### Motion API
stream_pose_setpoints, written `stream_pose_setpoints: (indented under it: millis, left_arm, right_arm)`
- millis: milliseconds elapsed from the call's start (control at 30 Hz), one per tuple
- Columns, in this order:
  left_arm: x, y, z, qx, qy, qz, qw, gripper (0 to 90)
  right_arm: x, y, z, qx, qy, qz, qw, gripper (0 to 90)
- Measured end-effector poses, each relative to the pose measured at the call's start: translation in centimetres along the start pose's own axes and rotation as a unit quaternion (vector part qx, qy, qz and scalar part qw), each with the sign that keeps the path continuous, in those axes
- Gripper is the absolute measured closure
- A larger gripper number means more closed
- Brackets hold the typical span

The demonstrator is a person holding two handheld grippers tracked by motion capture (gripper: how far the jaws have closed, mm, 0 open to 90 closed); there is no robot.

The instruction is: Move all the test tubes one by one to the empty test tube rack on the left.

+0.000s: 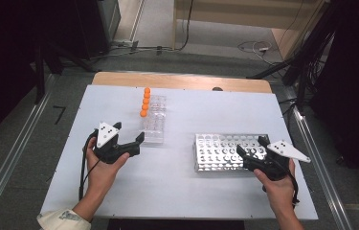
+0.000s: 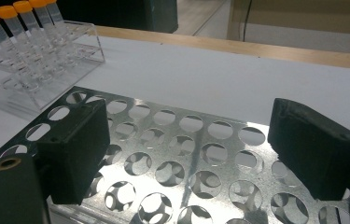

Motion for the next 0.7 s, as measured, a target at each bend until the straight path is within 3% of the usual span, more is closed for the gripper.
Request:
stream_pose_setpoints:
  millis: [700]
  left_arm:
    - [-1.4, -0.1, -1.9, 0.001, 0.005, -0.002, 1.0000, 12.8]
  right_arm:
    - [-0.2, 0.3, -0.3, -0.004, 0.001, 0.003, 1.0000, 11.8]
Point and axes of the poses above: each handheld gripper's, and its own axes: z roughly forward along the jaws, x roughly out of its top, y roughly to its right, the point moved 4 cm from there along z, roughly forward along the jaws, and after that the axes turned 10 degrees about -y, right-handed, at the moved point
